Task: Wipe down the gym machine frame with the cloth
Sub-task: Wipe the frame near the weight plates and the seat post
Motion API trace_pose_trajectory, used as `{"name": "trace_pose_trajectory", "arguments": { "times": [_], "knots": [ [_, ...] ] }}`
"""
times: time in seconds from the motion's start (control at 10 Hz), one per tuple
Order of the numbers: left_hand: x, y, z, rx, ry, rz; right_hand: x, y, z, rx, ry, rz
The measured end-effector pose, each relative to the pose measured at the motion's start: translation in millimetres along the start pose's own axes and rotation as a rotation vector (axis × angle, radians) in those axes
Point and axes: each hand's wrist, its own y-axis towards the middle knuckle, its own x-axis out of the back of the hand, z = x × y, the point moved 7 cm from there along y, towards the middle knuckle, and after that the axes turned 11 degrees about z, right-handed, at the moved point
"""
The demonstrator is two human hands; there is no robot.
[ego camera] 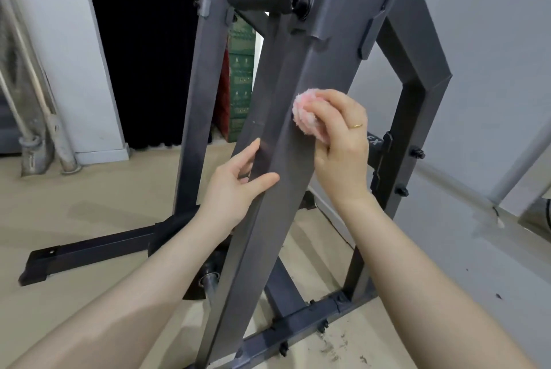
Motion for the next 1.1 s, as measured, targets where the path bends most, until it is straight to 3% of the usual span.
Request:
{"name": "trace_pose_trajectory", "arguments": {
  "times": [0.1, 0.2, 0.3, 0.4, 0.5, 0.6, 0.7, 0.8, 0.9, 1.0, 1.1],
  "knots": [
    [-2, -1, 1, -0.023, -0.019, -0.031, -5, -6, 0, -0.036, -0.017, -0.086],
    [-6, -3, 9, -0.048, -0.069, 0.010, -28, -59, 6, -0.006, 0.032, 0.057],
    [-9, -13, 18, -0.070, -0.096, 0.162, -39, -83, -1, -0.127, 0.115, 0.241],
    [2, -31, 34, -0.042, -0.036, 0.182, -24, -54, 10, -0.067, -0.012, 0.242],
    [10, -49, 69, 0.087, 0.059, 0.156, -22, -27, 22, 0.024, -0.098, 0.139],
    [4, -60, 98, 0.160, 0.147, 0.127, -48, -37, 57, 0.218, -0.216, 0.148],
    [-2, -60, 99, 0.071, 0.232, 0.045, -93, -101, 80, 0.626, -0.559, 0.528],
    [-1, -59, 101, 0.052, 0.235, 0.019, -92, -90, 73, 0.706, -0.676, 0.612],
    [0, -61, 106, 0.087, 0.209, 0.030, -67, -17, 67, 0.502, -0.709, 0.269],
    [0, -59, 106, 0.094, 0.218, 0.042, -66, -28, 64, 0.403, -0.693, 0.230],
    [-2, -58, 102, 0.031, 0.272, 0.039, -94, -106, 75, 0.576, -0.637, 0.553]
  ]
}}
